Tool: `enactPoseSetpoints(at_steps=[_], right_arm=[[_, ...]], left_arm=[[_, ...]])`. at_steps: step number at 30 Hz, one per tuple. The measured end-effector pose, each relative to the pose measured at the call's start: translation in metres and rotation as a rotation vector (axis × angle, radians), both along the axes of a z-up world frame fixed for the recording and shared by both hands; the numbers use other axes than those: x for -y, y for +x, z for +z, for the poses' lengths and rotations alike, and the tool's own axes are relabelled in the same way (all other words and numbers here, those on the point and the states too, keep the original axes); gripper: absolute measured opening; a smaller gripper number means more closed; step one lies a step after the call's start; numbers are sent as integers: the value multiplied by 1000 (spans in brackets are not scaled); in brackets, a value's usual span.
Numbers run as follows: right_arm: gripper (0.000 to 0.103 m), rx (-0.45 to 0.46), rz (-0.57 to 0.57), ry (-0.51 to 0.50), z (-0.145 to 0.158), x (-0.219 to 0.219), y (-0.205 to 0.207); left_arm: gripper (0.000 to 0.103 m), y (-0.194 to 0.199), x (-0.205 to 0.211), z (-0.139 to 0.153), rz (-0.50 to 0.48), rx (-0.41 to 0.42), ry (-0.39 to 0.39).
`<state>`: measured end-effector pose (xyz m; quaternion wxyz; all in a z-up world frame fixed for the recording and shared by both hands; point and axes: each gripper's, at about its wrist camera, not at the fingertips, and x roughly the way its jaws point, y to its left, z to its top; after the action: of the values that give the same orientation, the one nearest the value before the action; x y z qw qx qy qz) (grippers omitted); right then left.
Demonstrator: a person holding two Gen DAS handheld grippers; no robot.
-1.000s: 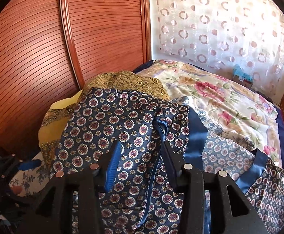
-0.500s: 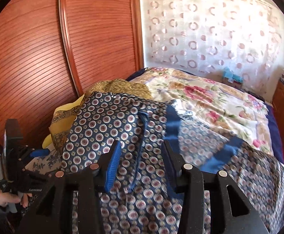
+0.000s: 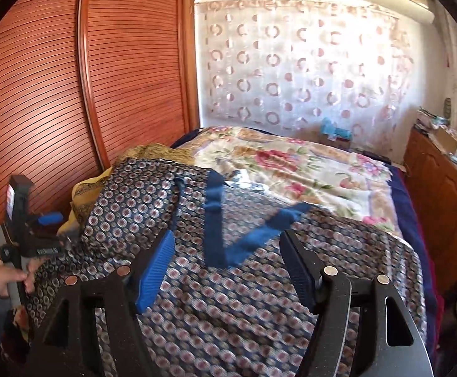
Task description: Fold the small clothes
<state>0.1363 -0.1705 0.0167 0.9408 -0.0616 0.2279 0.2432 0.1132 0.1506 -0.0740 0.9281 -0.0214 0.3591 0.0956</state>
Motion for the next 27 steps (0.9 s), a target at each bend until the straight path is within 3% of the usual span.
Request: enactPoseSetpoints(at_steps=[6,11,21,27], right_arm=[[75,-3,-49,-4,-3,20,-17],[76,-13,-94,-7,-7,27,-26],[76,-26,-186,-23,-12,49,-30],[76,-69,-247,-26,-20,72,-22]], left_arm=[[88,-5,34,37,-41,121,46],[88,2,75,50,-179,174,-28],[88,15,167,50,-355,180,8],[88,19,198,45,-434,171,-6]])
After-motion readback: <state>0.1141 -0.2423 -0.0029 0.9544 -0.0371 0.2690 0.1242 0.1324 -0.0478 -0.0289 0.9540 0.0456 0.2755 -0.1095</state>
